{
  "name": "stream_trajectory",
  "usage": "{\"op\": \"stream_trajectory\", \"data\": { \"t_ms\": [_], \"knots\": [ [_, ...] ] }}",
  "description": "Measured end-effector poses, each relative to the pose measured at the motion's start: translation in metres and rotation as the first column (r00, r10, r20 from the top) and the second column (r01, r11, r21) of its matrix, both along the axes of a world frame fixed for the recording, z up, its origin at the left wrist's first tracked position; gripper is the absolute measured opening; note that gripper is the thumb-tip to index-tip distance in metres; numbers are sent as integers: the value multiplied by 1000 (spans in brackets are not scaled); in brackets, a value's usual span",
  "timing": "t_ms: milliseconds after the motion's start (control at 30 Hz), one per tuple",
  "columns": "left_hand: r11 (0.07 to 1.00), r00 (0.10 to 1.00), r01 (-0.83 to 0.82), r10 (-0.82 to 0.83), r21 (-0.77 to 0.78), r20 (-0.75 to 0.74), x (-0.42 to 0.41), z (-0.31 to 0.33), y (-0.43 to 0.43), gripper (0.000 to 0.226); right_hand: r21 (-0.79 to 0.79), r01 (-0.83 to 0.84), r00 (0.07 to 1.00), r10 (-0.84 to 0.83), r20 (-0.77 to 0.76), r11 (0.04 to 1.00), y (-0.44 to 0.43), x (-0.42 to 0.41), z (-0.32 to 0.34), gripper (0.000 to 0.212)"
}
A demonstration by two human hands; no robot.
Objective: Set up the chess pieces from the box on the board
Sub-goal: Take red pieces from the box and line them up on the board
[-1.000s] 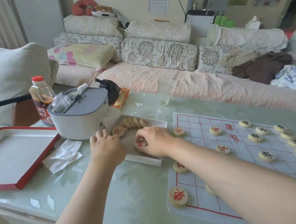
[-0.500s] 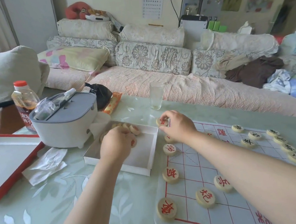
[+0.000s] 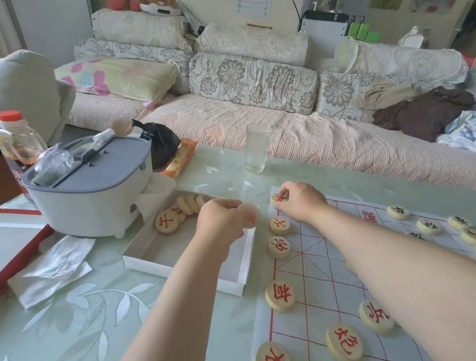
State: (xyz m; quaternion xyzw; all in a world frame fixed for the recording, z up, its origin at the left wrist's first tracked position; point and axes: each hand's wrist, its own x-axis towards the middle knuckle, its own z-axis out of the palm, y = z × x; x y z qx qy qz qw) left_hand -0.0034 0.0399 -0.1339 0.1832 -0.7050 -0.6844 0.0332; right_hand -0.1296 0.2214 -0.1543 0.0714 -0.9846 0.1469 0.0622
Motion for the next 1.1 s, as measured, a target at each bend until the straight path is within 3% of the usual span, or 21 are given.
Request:
{"op": "stream_trajectory", "data": {
  "t_ms": [100,233,333,433,533,700,733,800,900,1000,1100],
  "knots": [
    [998,1000,-21,20,-61,-21,-3,-3,2,19,-70,9,999,-6,35,998,6,1,-2,22],
    [998,998,-48,47,-50,-35,-2,-3,8,19,-203,-105,994,94,-62,973,5,15,8,14],
    [995,995,-94,93,-34,-42,1,-1,11,17,-375,-223,975,202,-94,900,-5,37,21,19],
    [993,993,-111,110,-32,-48,4,2,12,17,-549,-313,930,366,-14,775,-18,64,32,17],
    [994,994,-104,103,-26,-44,8,2,14,14,-559,-374,882,470,30,740,-25,84,36,22],
    [993,991,-121,121,9,-49,9,0,16,13,-513,-370,899,439,14,774,-23,81,31,20],
    [993,992,-111,108,-48,-57,7,-1,16,16,-503,-364,904,427,10,784,-22,78,31,19],
    [944,998,-47,31,-326,-54,5,-6,15,27,-452,-321,937,347,-28,832,-17,66,30,19],
    [697,988,115,-155,-708,7,7,-15,14,33,-355,-159,986,135,-93,921,-1,33,28,24],
    [577,952,247,-295,-779,83,5,-24,12,34,-257,-12,998,-5,-67,966,16,1,23,25],
    [569,941,264,-330,-779,77,1,-25,9,28,-204,28,998,-38,-45,979,20,-22,15,24]
  ]
}}
